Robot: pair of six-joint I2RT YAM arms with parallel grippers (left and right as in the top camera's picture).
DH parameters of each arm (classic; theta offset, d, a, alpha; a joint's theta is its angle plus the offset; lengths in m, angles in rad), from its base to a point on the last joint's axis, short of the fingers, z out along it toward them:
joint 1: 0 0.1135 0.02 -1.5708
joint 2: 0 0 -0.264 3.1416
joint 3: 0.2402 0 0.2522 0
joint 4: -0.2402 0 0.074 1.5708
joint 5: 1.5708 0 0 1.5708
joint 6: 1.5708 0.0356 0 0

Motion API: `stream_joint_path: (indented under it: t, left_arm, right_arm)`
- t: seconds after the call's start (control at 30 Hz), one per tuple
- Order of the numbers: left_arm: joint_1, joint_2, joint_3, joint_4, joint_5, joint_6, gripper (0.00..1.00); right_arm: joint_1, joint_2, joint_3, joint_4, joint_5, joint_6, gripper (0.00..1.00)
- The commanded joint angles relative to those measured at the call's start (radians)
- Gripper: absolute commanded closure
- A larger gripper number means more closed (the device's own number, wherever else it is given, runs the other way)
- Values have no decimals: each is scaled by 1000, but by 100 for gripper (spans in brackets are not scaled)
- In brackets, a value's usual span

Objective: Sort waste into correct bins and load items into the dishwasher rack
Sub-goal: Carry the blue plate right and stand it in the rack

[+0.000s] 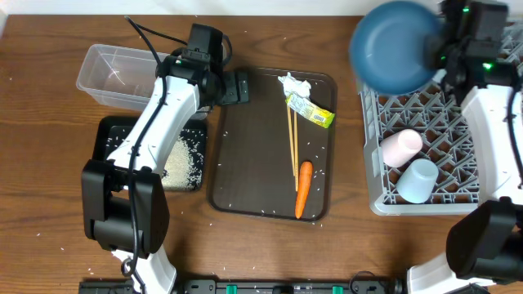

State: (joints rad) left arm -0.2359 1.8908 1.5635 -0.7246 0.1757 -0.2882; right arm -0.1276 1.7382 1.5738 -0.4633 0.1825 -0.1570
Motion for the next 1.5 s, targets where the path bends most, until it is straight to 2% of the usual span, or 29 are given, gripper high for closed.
stream_joint_path:
  t: [0.0, 0.17, 0.47, 0.73, 1.17, 1.47]
  left_arm:
    - [0, 5, -8, 0, -13, 6, 2]
    - [0, 5, -8, 0, -12, 6, 2]
    - [0, 5, -8, 0, -13, 6, 2]
    - [0, 5, -8, 0, -13, 6, 2]
    - [0, 5, -8, 0, -13, 6, 2]
    - [0, 5, -8, 0, -13, 6, 2]
  right_arm:
    - [-46, -19, 16, 54, 240, 33, 99]
    - [-111, -18, 16, 155, 388, -22, 99]
    - [-268, -13, 16, 198, 392, -38, 99]
    - [-412, 37, 16, 315, 417, -39, 99]
    - [-503, 204, 16, 539, 412, -153, 99]
    - [-543, 274, 16, 620, 411, -216, 99]
